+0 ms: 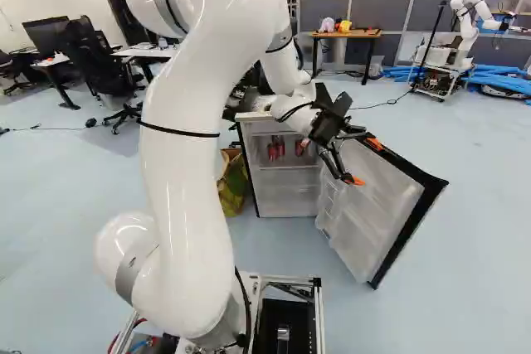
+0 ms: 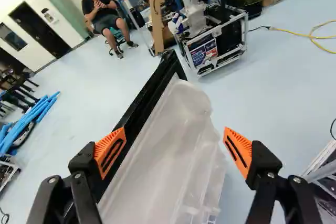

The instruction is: Grab a drink from the fridge

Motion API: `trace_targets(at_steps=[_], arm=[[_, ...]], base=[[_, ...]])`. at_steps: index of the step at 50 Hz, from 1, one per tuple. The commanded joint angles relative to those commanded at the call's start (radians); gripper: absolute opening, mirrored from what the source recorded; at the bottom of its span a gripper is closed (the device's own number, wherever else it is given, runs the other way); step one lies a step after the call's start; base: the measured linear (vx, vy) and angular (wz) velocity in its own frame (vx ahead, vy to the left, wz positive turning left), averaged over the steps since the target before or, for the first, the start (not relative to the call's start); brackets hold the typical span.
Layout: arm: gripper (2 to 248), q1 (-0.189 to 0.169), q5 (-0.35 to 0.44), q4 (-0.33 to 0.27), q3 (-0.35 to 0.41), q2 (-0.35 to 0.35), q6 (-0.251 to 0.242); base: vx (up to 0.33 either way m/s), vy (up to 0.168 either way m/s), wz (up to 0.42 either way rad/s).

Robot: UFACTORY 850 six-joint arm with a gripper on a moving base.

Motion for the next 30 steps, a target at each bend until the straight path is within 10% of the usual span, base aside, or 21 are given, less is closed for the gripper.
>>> trace_targets(at_steps=[30], arm=[[247, 0.067, -0.005, -0.311, 0.206, 0.129, 0.000]], base=[[0.000, 0.000, 0.000]])
